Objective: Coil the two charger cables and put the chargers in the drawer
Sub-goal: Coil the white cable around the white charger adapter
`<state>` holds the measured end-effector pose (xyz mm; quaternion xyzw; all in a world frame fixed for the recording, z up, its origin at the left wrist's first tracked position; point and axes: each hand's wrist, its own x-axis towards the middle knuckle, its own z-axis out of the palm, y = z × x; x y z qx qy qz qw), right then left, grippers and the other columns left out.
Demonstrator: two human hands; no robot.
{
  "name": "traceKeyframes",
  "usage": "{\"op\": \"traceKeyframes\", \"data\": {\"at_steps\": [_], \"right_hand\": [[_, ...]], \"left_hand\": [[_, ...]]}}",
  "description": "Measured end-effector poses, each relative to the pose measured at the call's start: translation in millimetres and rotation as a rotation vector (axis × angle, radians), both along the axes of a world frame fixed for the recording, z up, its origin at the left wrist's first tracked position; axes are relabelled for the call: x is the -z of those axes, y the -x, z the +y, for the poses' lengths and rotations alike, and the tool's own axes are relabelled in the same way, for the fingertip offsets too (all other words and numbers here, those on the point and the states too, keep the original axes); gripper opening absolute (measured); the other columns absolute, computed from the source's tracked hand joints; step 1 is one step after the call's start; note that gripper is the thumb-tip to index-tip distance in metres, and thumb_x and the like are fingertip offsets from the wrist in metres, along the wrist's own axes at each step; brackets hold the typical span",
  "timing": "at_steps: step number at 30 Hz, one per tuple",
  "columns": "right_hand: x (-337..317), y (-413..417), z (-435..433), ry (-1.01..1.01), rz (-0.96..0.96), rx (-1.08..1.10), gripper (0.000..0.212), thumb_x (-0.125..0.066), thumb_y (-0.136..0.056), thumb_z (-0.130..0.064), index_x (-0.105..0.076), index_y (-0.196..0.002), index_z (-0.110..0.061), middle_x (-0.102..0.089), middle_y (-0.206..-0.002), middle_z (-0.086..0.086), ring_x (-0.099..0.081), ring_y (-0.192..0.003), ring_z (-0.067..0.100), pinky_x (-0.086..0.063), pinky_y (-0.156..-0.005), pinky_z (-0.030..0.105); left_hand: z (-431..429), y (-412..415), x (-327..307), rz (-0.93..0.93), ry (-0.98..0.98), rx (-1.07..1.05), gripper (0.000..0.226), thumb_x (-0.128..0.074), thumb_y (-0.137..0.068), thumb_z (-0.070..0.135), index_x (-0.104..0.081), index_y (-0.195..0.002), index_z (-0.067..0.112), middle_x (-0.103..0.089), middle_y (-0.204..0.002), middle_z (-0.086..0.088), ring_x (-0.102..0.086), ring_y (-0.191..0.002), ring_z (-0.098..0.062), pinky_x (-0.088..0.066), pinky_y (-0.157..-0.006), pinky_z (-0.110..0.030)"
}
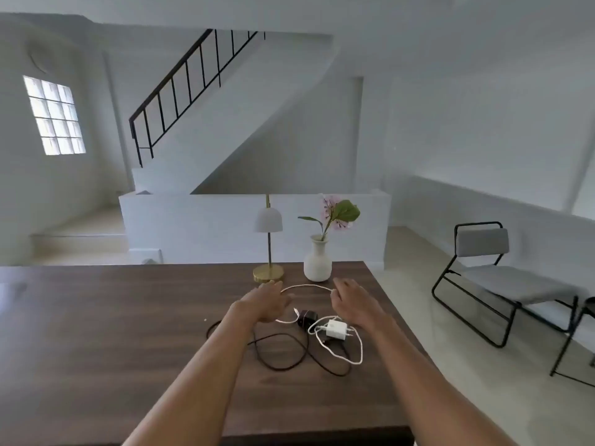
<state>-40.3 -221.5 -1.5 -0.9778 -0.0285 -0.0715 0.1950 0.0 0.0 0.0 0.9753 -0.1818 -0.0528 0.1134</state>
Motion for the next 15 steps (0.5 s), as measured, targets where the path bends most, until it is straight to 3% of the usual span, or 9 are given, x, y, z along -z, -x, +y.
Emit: {"op": "traceKeyframes", "data": {"at_steps": [2,8,12,15], "right_hand": [[23.4,2.3,-0.7,0.003,0.037,0.017,0.043,-0.031,-0.105,-0.024,-0.047,-0.139,-0.004,-0.048,-0.147,0.016,-0.044,-0.136,0.032,-0.036,-0.11,0.042],[101.2,4.0,-7.0,-0.05,0.037,-0.005,0.043,-0.036,-0.106,-0.03,-0.044,-0.145,-0.014,-0.05,-0.147,0.009,-0.051,-0.131,0.029,-0.042,-0.103,0.039],[123.9,-0.2,-14.3,-0.092,-0.08,0.029,0.035,-0.046,-0.102,-0.039,-0.054,-0.132,-0.023,-0.058,-0.131,0.0,-0.06,-0.116,0.026,-0.048,-0.093,0.039],[126.4,-7.3,-20.2,-0.105,-0.086,0.026,0.035,-0.054,-0.098,-0.039,-0.056,-0.129,-0.023,-0.056,-0.128,-0.001,-0.059,-0.116,0.024,-0.049,-0.094,0.038]], "left_hand": [[-6.7,6.6,22.8,0.011,-0.004,0.002,0.044,-0.038,-0.106,0.034,-0.049,-0.139,0.008,-0.049,-0.143,-0.016,-0.047,-0.136,-0.036,-0.039,-0.111,-0.05],[-26.8,15.3,88.8,-0.015,0.19,0.004,0.042,-0.045,-0.102,0.033,-0.053,-0.138,0.015,-0.056,-0.143,-0.007,-0.052,-0.134,-0.03,-0.044,-0.107,-0.044],[-37.2,12.7,105.5,-0.066,0.199,0.001,0.051,-0.053,-0.097,0.03,-0.049,-0.146,0.021,-0.052,-0.15,-0.005,-0.048,-0.138,-0.027,-0.042,-0.11,-0.042],[-41.2,7.2,112.3,-0.067,0.196,0.009,0.05,-0.06,-0.094,0.028,-0.052,-0.143,0.021,-0.054,-0.146,-0.005,-0.05,-0.136,-0.028,-0.043,-0.109,-0.042]]}}
